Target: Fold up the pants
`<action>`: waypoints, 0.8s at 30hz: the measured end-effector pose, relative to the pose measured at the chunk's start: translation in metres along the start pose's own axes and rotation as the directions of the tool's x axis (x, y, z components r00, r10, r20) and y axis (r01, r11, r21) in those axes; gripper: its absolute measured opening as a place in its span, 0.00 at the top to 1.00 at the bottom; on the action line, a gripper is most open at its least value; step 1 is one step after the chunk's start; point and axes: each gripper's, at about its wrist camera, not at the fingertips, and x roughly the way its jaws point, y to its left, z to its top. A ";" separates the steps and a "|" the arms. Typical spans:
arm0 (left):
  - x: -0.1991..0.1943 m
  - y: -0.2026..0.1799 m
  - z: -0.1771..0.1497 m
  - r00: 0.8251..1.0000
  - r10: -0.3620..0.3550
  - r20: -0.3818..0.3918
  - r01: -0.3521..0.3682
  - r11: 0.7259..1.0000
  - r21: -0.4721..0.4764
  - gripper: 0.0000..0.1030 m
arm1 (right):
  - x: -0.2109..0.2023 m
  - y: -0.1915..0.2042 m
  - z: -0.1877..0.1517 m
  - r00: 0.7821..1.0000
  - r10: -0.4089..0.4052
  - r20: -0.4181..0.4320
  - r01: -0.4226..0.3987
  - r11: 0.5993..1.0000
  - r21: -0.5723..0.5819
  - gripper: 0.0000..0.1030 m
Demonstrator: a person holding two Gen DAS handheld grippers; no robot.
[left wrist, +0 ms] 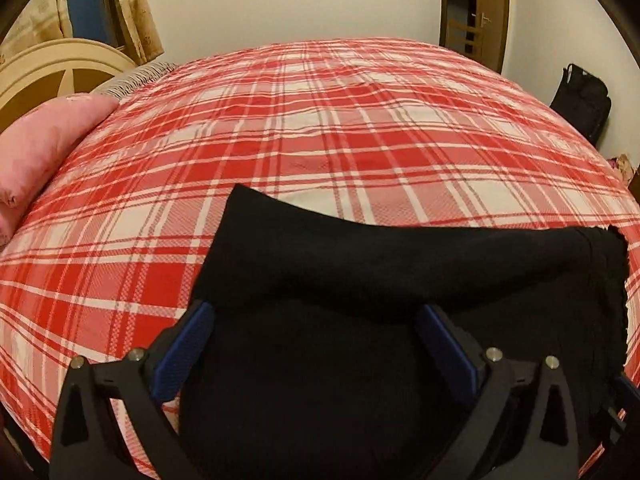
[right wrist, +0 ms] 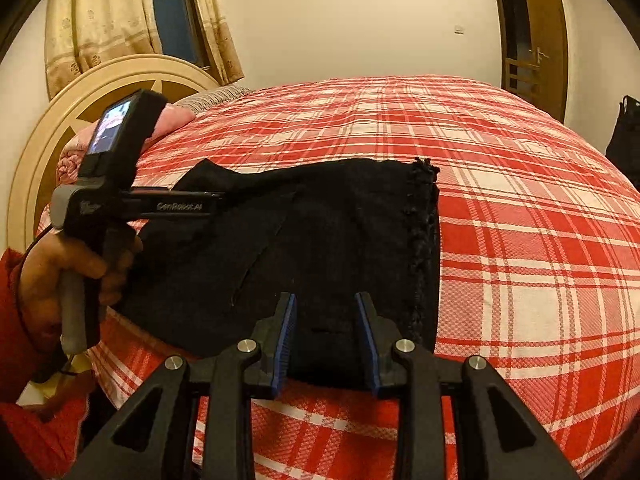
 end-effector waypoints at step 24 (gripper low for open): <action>-0.041 -0.024 -0.045 0.999 -0.036 -0.009 0.036 0.996 0.079 0.00 | 0.031 -0.013 0.031 0.990 -0.137 -0.029 0.139 0.984 0.108 0.54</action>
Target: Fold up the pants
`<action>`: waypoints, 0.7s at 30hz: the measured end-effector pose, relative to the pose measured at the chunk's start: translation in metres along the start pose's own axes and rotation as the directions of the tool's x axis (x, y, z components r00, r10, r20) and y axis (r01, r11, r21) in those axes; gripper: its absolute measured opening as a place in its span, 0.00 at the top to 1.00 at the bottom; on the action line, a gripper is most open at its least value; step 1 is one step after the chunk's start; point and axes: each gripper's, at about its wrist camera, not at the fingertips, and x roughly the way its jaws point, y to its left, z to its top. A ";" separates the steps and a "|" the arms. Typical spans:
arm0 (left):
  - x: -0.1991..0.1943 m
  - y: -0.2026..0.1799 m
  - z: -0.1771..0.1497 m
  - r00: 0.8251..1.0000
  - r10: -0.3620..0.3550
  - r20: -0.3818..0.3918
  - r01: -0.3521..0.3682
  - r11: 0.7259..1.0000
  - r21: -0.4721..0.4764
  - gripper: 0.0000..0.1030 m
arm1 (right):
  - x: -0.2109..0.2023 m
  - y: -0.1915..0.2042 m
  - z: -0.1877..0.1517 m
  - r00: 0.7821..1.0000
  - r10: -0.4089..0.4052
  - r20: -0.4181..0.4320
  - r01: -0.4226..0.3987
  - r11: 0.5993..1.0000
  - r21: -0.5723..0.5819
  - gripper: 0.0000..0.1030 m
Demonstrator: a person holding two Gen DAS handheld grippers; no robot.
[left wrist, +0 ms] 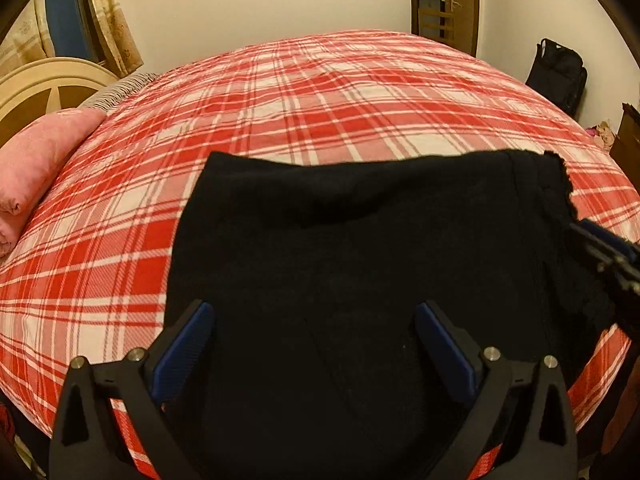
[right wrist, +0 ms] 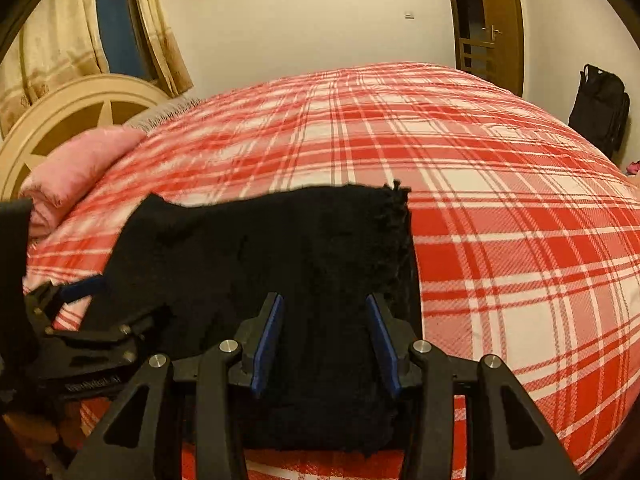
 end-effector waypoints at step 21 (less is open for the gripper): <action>-0.016 -0.002 -0.005 0.997 -0.081 -0.003 0.081 0.997 0.011 0.00 | -0.051 -0.051 -0.024 0.995 0.033 0.098 -0.052 0.978 0.200 0.40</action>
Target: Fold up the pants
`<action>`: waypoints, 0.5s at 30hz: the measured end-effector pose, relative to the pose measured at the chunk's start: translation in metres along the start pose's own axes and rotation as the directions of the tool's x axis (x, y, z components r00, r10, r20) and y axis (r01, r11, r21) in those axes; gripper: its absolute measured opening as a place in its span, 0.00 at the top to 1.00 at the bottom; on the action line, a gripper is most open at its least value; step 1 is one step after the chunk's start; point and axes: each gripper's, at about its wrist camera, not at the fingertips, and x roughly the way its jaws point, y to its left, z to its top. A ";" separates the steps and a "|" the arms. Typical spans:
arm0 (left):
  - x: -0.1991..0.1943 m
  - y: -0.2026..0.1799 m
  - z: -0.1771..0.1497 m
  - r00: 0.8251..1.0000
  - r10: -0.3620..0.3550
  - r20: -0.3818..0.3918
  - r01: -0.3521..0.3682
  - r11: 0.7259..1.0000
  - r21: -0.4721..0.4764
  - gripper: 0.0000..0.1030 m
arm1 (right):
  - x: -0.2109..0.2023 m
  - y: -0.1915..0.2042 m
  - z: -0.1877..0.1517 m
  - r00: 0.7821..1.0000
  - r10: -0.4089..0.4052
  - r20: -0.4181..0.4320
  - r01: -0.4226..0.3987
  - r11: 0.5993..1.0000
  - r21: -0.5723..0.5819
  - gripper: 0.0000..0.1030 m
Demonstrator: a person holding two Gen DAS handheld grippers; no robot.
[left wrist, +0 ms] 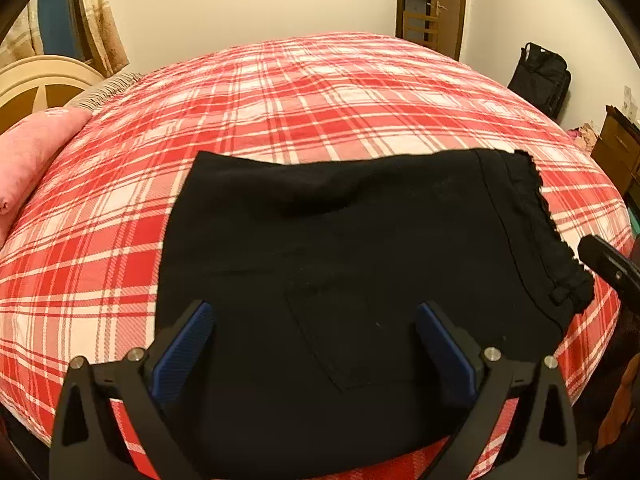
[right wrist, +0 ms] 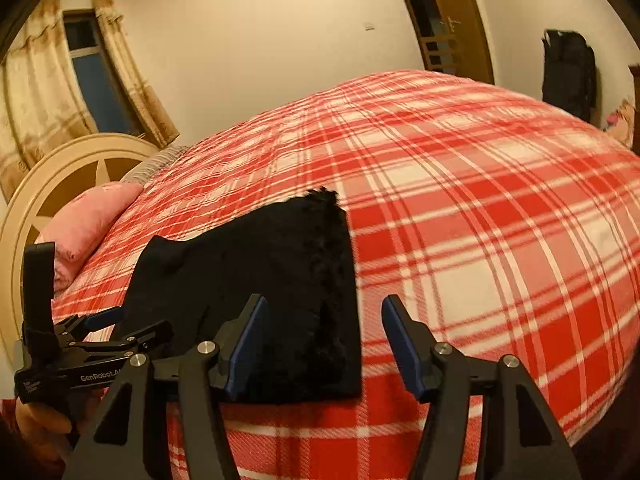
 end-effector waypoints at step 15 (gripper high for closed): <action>-0.014 0.011 0.007 0.997 0.015 0.070 -0.017 0.999 0.031 0.00 | 0.009 -0.001 0.014 1.000 0.012 0.008 -0.012 1.000 -0.006 0.38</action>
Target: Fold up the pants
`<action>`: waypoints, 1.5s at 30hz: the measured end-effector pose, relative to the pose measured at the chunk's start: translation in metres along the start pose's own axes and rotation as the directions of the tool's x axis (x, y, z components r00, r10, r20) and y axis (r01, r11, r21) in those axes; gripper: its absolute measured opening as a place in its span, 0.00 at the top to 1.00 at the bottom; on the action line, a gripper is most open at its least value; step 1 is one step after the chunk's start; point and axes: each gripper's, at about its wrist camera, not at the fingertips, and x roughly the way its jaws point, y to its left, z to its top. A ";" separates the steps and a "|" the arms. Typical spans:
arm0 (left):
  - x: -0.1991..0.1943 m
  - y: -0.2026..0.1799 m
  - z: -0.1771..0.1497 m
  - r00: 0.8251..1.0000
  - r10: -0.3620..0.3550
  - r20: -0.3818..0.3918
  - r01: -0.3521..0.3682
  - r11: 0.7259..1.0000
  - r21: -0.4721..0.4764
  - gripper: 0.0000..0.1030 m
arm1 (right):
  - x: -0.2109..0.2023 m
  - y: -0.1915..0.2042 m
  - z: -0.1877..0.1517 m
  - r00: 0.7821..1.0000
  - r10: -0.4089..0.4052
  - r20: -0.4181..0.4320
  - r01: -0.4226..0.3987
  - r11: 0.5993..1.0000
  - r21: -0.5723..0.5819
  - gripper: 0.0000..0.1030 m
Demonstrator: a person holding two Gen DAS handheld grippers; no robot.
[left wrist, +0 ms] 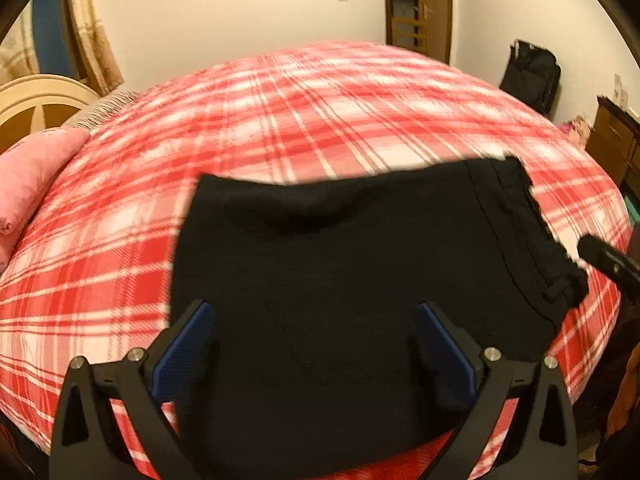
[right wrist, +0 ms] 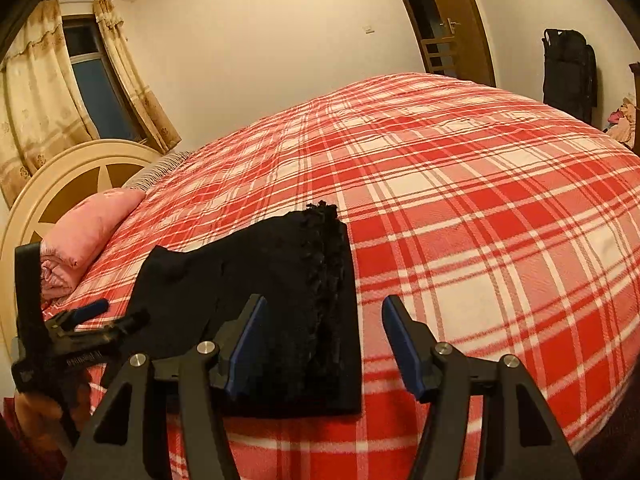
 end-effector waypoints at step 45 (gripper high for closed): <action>0.059 0.066 0.005 0.983 -0.110 -0.145 0.073 0.968 -0.240 0.13 | 0.059 0.036 -0.009 0.993 0.016 -0.117 -0.030 0.993 -0.117 0.60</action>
